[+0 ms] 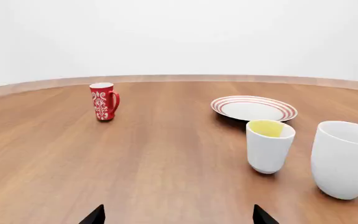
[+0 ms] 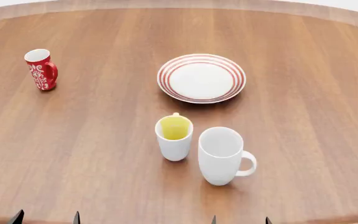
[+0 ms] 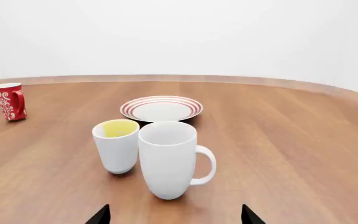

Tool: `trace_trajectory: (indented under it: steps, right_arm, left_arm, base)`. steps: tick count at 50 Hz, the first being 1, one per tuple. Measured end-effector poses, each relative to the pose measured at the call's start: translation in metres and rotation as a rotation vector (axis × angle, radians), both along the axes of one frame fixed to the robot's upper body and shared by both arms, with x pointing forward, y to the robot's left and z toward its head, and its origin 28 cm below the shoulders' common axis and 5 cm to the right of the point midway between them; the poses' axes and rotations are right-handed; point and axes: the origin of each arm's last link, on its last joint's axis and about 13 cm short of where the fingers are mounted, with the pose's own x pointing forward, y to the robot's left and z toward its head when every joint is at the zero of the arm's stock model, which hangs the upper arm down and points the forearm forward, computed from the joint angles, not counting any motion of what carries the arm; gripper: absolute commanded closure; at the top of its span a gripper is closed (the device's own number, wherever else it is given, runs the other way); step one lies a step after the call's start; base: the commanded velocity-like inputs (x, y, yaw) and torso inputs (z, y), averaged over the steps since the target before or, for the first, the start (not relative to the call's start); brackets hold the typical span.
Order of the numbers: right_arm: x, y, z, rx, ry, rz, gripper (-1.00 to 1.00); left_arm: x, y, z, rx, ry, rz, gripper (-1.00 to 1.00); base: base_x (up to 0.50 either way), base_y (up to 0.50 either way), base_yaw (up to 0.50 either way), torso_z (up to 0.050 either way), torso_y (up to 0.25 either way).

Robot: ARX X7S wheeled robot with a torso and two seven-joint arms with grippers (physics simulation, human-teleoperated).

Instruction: Pick up the red mug and put it on the plate

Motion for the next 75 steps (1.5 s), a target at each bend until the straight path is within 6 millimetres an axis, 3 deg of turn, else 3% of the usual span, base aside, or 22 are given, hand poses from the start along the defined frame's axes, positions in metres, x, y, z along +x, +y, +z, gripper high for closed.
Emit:
trace_trajectory:
  steps: [43, 48, 58, 64, 75]
  right_arm:
    - [0.0, 0.002, 0.002, -0.017, 0.034, 0.022, -1.0]
    - [0.008, 0.0, 0.023, -0.011, 0.032, 0.03, -1.0]
    - [0.043, -0.005, 0.102, 0.009, -0.005, 0.059, -1.0]
    - [0.054, -0.008, 0.144, -0.009, -0.03, 0.065, -1.0]
    - [0.058, -0.01, 0.179, -0.032, -0.045, 0.062, -1.0]
  left_arm:
    - [0.004, 0.001, 0.001, -0.009, 0.029, -0.026, -1.0]
    - [0.01, 0.004, 0.017, -0.019, 0.031, -0.039, -1.0]
    - [0.039, 0.013, 0.09, -0.017, -0.01, -0.086, -1.0]
    - [0.05, 0.016, 0.125, -0.007, -0.035, -0.108, -1.0]
    - [0.055, 0.02, 0.154, 0.003, -0.053, -0.129, -1.0]
  base:
    - [0.0, -0.07, 0.0, 0.0, 0.0]
    - [0.0, 0.0, 0.0, 0.0, 0.0]
    - [0.0, 0.0, 0.0, 0.0, 0.0]
    - [0.0, 0.0, 0.0, 0.0, 0.0]
    - [0.0, 0.0, 0.0, 0.0, 0.0]
